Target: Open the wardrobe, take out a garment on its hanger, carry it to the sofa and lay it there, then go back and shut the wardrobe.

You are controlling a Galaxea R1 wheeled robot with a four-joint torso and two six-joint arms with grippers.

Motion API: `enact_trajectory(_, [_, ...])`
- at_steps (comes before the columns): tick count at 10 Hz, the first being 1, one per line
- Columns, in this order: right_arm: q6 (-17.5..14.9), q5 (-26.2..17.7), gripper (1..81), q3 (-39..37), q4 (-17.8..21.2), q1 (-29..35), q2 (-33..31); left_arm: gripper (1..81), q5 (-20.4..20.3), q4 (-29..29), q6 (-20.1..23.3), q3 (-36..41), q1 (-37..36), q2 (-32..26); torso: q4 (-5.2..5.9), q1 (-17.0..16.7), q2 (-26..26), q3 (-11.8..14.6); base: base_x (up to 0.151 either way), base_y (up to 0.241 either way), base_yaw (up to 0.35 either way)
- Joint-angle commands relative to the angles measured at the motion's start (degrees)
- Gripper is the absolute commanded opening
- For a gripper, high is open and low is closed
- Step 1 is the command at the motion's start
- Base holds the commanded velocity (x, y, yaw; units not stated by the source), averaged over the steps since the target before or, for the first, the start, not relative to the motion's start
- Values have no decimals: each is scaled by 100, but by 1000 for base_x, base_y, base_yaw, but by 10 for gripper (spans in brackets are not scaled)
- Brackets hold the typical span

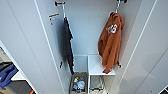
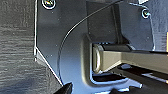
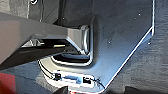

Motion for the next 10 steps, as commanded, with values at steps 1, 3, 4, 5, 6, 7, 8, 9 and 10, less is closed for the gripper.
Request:
enact_trajectory(1, [-9, -260, 811, 31, -53, 114, 16, 811, 317, 58, 30, 4, -148, -18, 0, -2, 0, 0, 81, 0, 0])
enact_trajectory(3, [-9, -260, 811, 39, -36, 97, 16, 811, 317, 58, 30, 4, -139, -18, 0, -2, 0, 0, 81, 0, 0])
enact_trajectory(4, [-9, -251, 811, 39, -35, 88, 16, 811, 317, 58, 30, 4, -139, -18, 0, -2, -2, 0, 86, 0, 0])
enact_trajectory(5, [-9, -260, 811, 31, -27, 97, 16, 811, 317, 58, 30, 4, -139, -18, 0, -2, 0, 0, 86, 0, 0])
enact_trajectory(6, [-9, -260, 811, 31, -19, 106, 16, 811, 317, 66, 30, 4, -139, -26, 0, -2, 0, 0, 86, 0, 0])
enact_trajectory(7, [-9, -260, 811, 31, -27, 106, 16, 811, 317, 66, 30, 4, -139, -18, 0, -2, -2, 0, 86, 0, 0])
enact_trajectory(8, [-9, -260, 811, 39, -53, 97, 16, 811, 309, 66, 30, 4, -122, -18, 0, -2, -2, 0, 87, 0, 0])
enact_trajectory(9, [-18, -260, 811, 39, -71, 88, 16, 811, 309, 66, 30, 4, -121, -18, 0, -2, -2, 0, 87, 0, 0])
enact_trajectory(10, [-18, -260, 811, 39, -71, 88, 16, 811, 308, 58, 30, 13, -113, -18, 0, -2, -2, 0, 87, 0, 0])
